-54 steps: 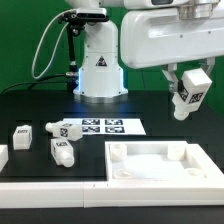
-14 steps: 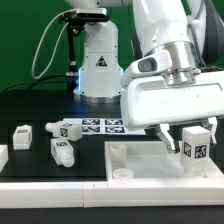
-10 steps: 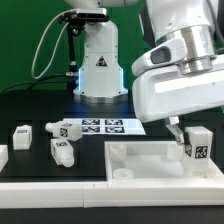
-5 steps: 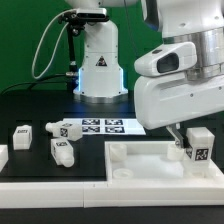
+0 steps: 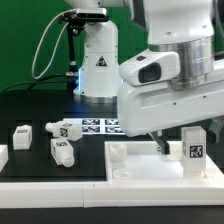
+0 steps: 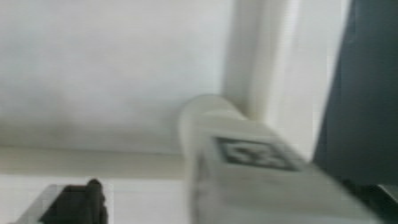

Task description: Assemble one leg

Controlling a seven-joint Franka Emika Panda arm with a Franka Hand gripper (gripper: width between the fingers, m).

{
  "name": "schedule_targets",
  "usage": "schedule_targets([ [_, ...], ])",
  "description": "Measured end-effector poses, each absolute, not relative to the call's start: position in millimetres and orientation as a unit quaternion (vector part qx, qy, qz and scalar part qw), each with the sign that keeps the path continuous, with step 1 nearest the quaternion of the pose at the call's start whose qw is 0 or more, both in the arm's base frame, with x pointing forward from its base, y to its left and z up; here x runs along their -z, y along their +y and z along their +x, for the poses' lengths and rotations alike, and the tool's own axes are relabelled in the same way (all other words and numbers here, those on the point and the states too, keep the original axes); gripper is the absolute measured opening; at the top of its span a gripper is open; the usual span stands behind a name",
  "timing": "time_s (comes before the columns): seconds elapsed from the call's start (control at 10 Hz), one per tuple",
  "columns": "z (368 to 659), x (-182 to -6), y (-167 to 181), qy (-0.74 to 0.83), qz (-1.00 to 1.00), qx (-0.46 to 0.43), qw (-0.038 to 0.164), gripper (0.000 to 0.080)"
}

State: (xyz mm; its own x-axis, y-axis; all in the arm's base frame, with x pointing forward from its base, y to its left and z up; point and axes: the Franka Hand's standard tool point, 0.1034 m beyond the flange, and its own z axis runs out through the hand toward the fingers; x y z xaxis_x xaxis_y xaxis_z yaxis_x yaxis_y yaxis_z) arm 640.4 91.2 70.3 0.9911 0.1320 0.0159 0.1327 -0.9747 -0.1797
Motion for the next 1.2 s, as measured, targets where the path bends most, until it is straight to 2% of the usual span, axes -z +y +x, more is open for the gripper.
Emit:
schedule_targets([
  [0.2, 640.0, -69.8, 90.1, -0.057, -0.994, 0.001, 0.094, 0.0649],
  [0.3, 640.0, -69.8, 90.4, -0.052, -0.994, 0.000, 0.094, 0.0565],
  [0.4, 640.1, -69.8, 90.2, -0.052, -0.994, 0.000, 0.094, 0.0383],
  [0.5, 640.0, -69.9, 91.1, -0.017, -0.995, -0.003, 0.095, 0.0383],
  [0.6, 640.0, -69.9, 91.3, 0.015, -0.995, -0.006, 0.095, 0.0281],
  [1.0, 639.7, -69.8, 92.9, 0.135, -0.986, -0.018, 0.095, 0.0282],
  [1.2, 640.1, -69.3, 103.1, 0.278, -0.956, -0.023, 0.092, 0.0282],
])
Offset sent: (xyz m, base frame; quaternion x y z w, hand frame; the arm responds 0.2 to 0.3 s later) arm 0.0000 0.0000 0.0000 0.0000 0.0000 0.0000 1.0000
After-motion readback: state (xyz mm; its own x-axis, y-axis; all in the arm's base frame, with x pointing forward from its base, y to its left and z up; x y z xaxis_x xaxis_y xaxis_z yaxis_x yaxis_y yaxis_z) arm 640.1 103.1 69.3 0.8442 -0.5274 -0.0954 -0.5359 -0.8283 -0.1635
